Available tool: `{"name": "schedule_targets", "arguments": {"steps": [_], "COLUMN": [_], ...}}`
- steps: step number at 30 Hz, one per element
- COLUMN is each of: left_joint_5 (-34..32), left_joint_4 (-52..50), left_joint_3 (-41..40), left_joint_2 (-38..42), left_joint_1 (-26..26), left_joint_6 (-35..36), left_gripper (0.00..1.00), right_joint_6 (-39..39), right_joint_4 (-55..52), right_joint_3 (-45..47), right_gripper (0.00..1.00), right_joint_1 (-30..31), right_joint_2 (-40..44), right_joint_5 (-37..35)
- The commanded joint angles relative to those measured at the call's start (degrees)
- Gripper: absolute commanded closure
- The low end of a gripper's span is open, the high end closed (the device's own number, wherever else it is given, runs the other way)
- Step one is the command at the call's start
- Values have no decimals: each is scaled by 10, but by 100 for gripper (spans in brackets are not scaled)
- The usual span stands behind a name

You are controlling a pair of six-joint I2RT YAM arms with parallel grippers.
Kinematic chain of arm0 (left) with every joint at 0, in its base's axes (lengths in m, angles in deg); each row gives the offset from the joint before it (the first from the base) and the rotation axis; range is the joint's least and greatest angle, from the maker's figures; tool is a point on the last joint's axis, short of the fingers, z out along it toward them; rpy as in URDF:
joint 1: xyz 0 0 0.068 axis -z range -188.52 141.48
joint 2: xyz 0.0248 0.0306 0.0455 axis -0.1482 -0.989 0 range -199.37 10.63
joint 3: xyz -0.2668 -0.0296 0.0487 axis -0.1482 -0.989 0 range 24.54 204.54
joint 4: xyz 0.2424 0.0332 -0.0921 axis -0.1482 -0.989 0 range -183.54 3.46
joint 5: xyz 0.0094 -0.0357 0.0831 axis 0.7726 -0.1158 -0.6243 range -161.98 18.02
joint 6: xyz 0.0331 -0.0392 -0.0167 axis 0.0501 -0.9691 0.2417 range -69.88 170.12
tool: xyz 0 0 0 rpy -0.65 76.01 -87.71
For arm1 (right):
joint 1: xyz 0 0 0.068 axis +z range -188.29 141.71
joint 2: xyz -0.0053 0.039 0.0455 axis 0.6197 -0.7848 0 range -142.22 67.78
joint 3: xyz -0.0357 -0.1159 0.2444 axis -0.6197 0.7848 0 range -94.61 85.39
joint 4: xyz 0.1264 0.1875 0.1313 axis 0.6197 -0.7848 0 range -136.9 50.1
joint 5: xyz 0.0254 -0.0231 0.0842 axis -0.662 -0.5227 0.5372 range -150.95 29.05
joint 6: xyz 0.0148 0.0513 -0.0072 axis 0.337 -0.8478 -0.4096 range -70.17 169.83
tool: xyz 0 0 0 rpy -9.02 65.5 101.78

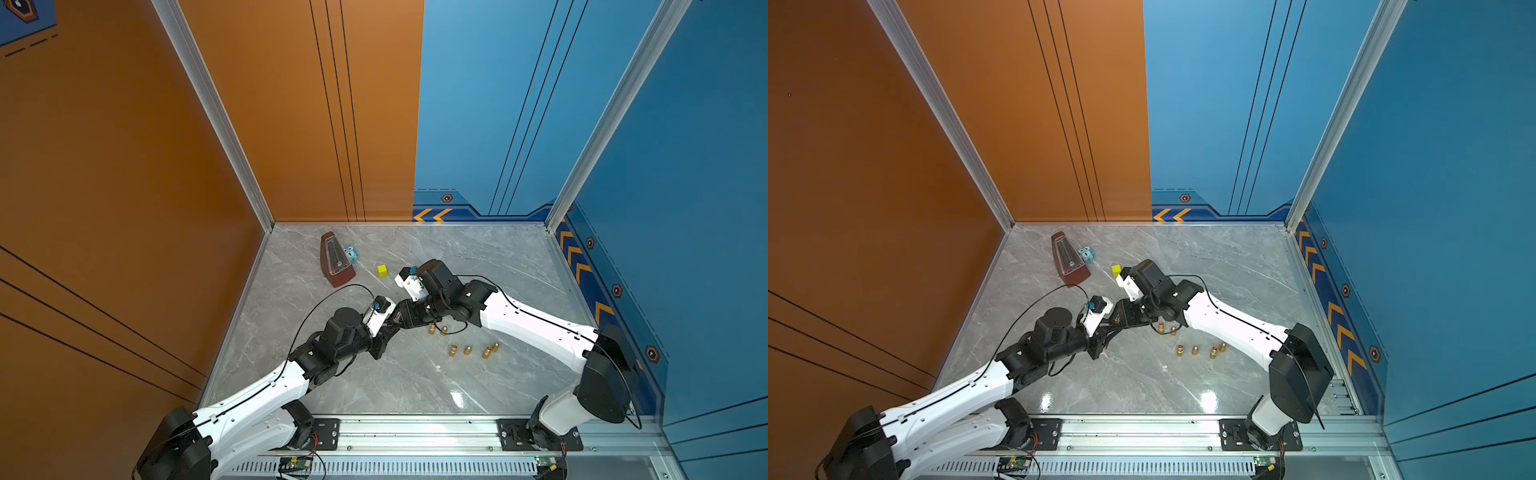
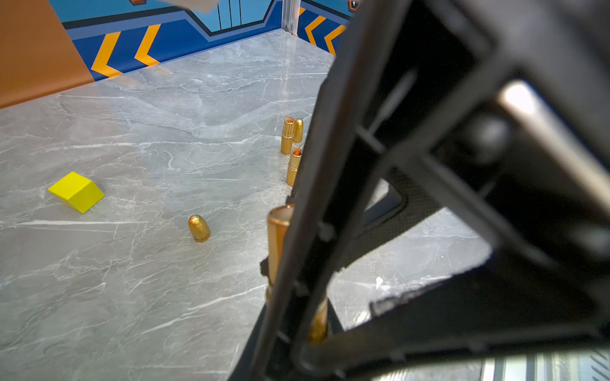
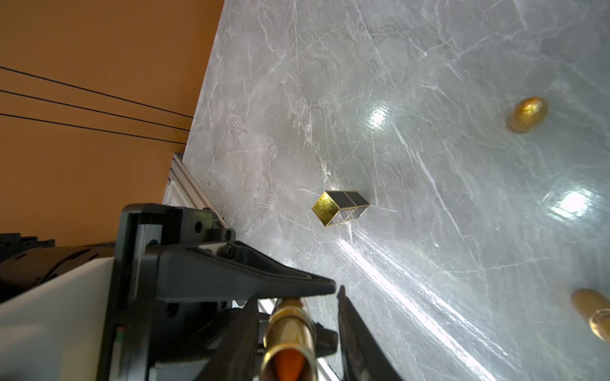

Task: Open the lipstick cap
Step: Place the lipstick at the center of the board.

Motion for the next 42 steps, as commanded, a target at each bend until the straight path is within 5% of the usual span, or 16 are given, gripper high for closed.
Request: {"name": "schedule_targets", "arguments": {"steps": [1,18,23,26,35,42], "left_joint_5": [-11,-48,-65,-83,-114,-139], "left_joint_4": [12,11,8,-15,-82,-98], "left_joint_3": [24,19,6,1,-3,2], "left_joint_2": [-1,3,12,16,25,24], "left_joint_1": [5,6,3,-3,-27,-47], "left_joint_6": [14,13,7,1,-18,-38], "left_gripper": [100,99,50,37,15,2], "right_joint_6": [-11,2,19,27,57,72], "right_joint_4": [18,6,-22,-38,-20,57], "right_joint_3": [1,-8,-24,-31,-30,-30], "right_gripper": [65,82,82,82,83,84], "right_joint_1": [5,9,8,5,-4,-25], "right_joint_2": [-5,-1,-2,-10,-73,-154], "right_joint_5": [-6,-50,-117,-179,-354,-373]}}
